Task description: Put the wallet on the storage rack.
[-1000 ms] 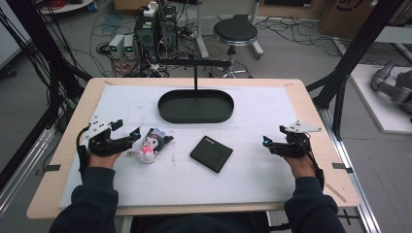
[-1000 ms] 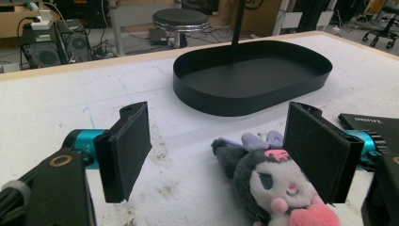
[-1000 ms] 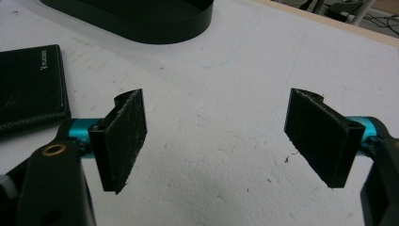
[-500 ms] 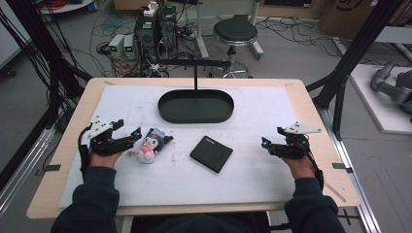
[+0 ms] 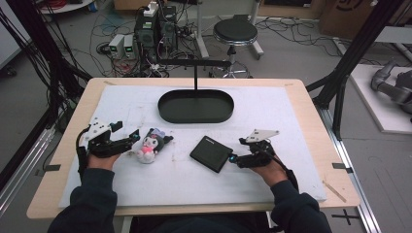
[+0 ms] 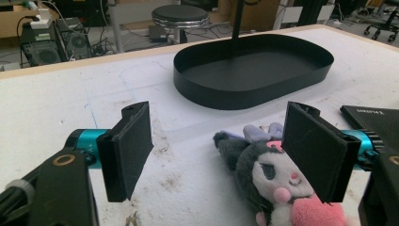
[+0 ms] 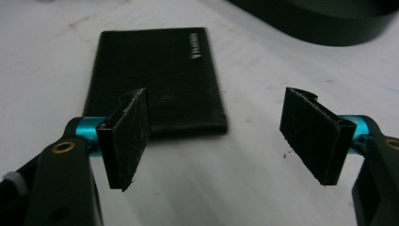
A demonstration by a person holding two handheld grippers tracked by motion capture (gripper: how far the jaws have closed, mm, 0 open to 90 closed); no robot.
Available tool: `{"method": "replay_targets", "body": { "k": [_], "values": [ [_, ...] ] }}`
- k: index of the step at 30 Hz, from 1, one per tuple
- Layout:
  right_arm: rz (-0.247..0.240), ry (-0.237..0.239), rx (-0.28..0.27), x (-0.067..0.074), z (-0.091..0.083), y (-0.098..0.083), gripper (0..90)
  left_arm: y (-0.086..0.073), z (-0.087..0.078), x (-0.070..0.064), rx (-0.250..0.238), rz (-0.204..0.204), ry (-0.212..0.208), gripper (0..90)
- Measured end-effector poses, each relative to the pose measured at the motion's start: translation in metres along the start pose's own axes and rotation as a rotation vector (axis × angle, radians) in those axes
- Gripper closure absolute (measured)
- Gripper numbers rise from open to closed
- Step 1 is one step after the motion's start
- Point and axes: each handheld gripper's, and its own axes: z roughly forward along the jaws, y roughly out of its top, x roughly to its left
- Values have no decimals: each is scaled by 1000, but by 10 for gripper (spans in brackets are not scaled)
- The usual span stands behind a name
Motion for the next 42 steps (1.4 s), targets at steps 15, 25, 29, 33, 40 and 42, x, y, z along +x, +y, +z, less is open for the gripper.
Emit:
{"method": "replay_targets", "body": {
  "k": [15, 25, 29, 33, 40, 42],
  "values": [
    [114, 117, 103, -9, 33, -5, 214, -2, 3, -2, 19, 5, -4, 254],
    [106, 118, 96, -16, 28, -1, 647, -2, 4, -3, 22, 5, -3, 260],
    [72, 81, 99, -14, 26, 0, 727, -2, 4, -3, 20, 3, -6, 260],
    [66, 9, 89, -18, 22, 2, 767, -2, 3, -2, 19, 6, -4, 260],
    [102, -142, 98, -31, 14, -3, 620, -2, 3, -3, 19, 7, -4, 260],
    [73, -146, 61, -26, 14, -1, 488, -2, 3, -2, 19, 7, -4, 260]
  ]
}}
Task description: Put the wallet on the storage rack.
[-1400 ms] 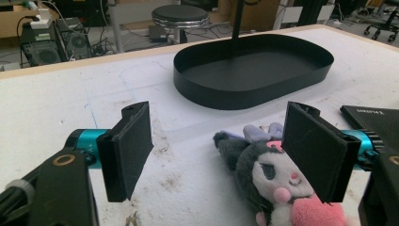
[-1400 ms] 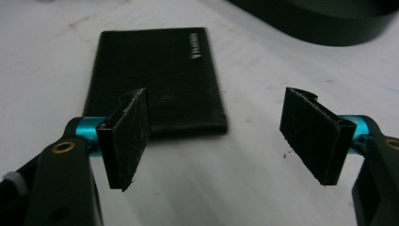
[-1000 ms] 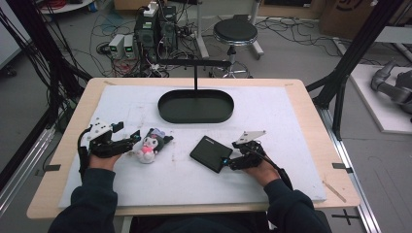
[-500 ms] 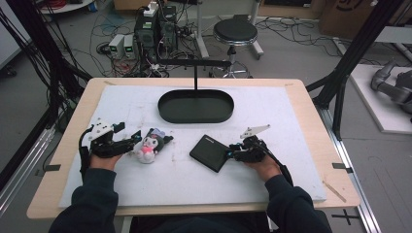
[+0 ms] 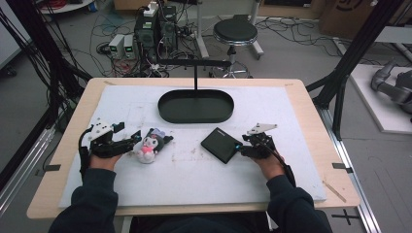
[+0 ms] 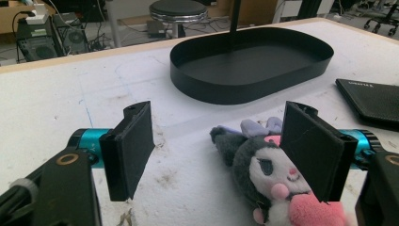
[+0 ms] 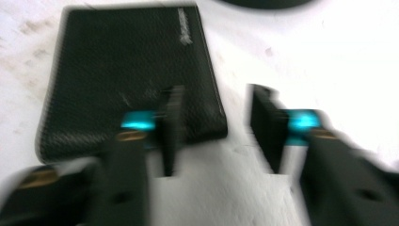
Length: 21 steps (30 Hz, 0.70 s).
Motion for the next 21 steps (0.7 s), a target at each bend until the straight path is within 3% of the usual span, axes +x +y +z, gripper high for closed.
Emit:
{"method": "replay_targets", "body": {
  "k": [2, 3, 6, 8, 11, 12, 14, 17, 21],
  "values": [
    [-25, 22, -18, 5, -1, 2, 478, 0, 0, 0, 0, 0, 0, 260],
    [-147, 61, -53, 19, -1, 4, 381, 0, 0, 0, 0, 0, 1, 260],
    [-255, 121, -63, 36, 3, 4, 243, 0, 0, 0, 0, 0, 0, 261],
    [-297, 149, -38, 44, 7, 2, 210, 0, 0, 0, -2, -1, 0, 261],
    [-349, 152, 21, 50, 13, -1, 209, 0, -1, 0, -3, -3, -1, 261],
    [-367, 144, 23, 50, 13, -2, 220, 0, -1, 0, -3, -3, -1, 261],
    [-374, 118, 29, 49, 11, 0, 377, 0, -1, 0, -4, -3, -1, 261],
    [-356, 119, 30, 46, 11, 0, 400, 0, 0, 0, -1, 0, -1, 261],
    [-358, 108, 24, 53, 7, 2, 614, 0, 0, 0, 1, 3, 0, 261]
  ]
}}
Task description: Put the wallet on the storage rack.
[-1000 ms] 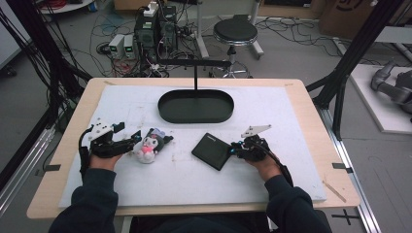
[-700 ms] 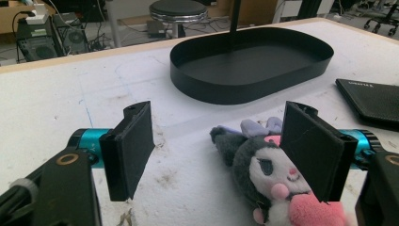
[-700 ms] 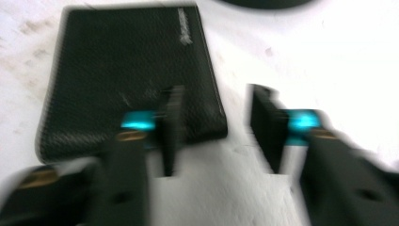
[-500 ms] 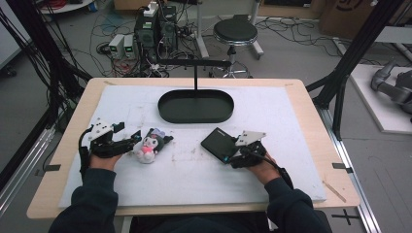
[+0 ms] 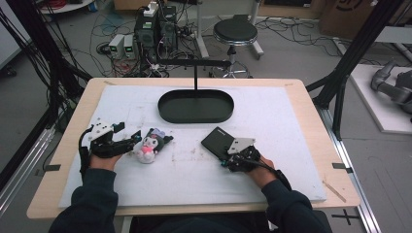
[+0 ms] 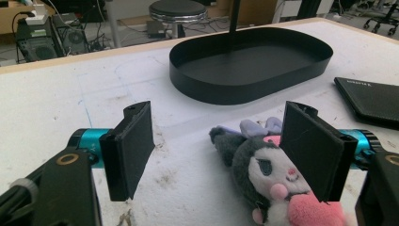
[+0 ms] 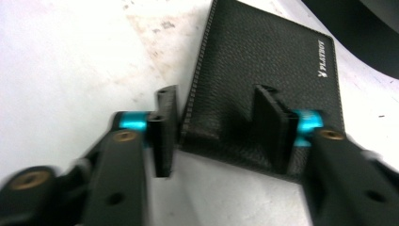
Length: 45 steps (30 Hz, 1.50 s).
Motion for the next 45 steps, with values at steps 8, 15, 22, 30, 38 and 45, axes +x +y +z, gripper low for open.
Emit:
{"method": "replay_targets", "body": {
  "k": [8, 15, 22, 30, 38, 45],
  "values": [
    [45, -59, -42, 1, -12, 9, 859, -1, 0, 1, -1, -7, 2, 261],
    [172, -37, -143, -12, -29, 15, 874, -1, 0, 1, 2, -6, 3, 261],
    [336, 18, -271, -29, -49, 16, 884, -1, 0, 1, 2, -5, 4, 261],
    [384, 6, -291, -36, -55, 14, 885, -1, 0, 1, 1, -5, 3, 262],
    [457, -61, -266, -43, -58, 8, 887, -1, 0, 1, 0, -6, 3, 262],
    [503, -179, -238, -49, -56, 1, 885, -1, 0, 1, 2, 0, 3, 262]
  ]
}}
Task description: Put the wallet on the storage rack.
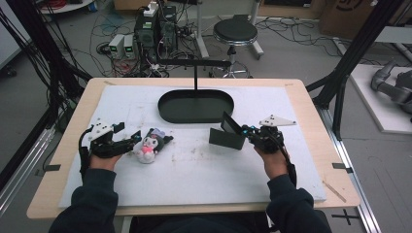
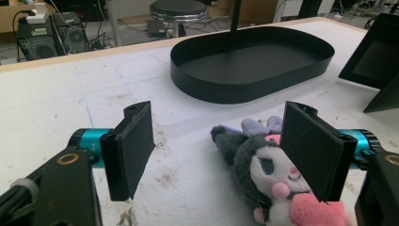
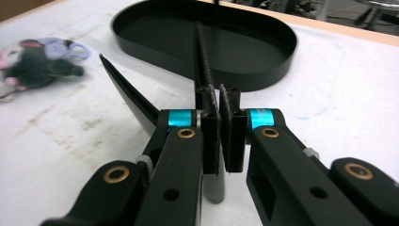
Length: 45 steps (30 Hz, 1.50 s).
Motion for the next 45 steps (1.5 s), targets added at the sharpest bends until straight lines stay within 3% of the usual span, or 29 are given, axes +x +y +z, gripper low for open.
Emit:
{"method": "replay_targets", "body": {
  "k": [4, 6, 12, 19, 21, 23, 24, 27, 31, 33, 38, 45],
  "values": [
    [-5, -15, -10, 0, 1, -1, 865, 0, 0, -1, 1, 0, -3, 264],
    [-4, -16, -22, 0, 2, -2, 800, 0, 0, -1, 1, -1, -2, 264],
    [18, -12, -27, -2, 3, -3, 728, 0, 0, -1, 3, 5, 0, 265],
    [1, -13, -44, -1, 2, -2, 588, 0, 0, -1, 2, 3, 1, 265],
    [-42, 32, -88, 0, 0, -2, 431, 0, 0, -1, 1, 2, 2, 267],
    [-64, 52, -100, 1, 0, -2, 386, 0, 0, -1, 0, 2, 2, 267],
    [-125, 104, -119, 5, 1, -2, 308, 0, 0, -1, 0, 2, 1, 267],
    [-181, 111, -68, 8, 9, -6, 217, 0, 0, -1, 2, 6, -2, 267],
    [-191, 101, -16, 7, 21, -11, 217, 0, 0, -1, 0, 6, -4, 269],
    [-189, 120, 15, 5, 28, -13, 229, 0, 0, -1, 2, 5, -3, 269],
    [-195, 133, 87, 0, 49, -20, 432, 0, 0, -1, 1, 5, -2, 269],
    [-190, 138, 30, 1, 41, -16, 751, -1, 0, 0, 3, 3, -4, 270]
  ]
}}
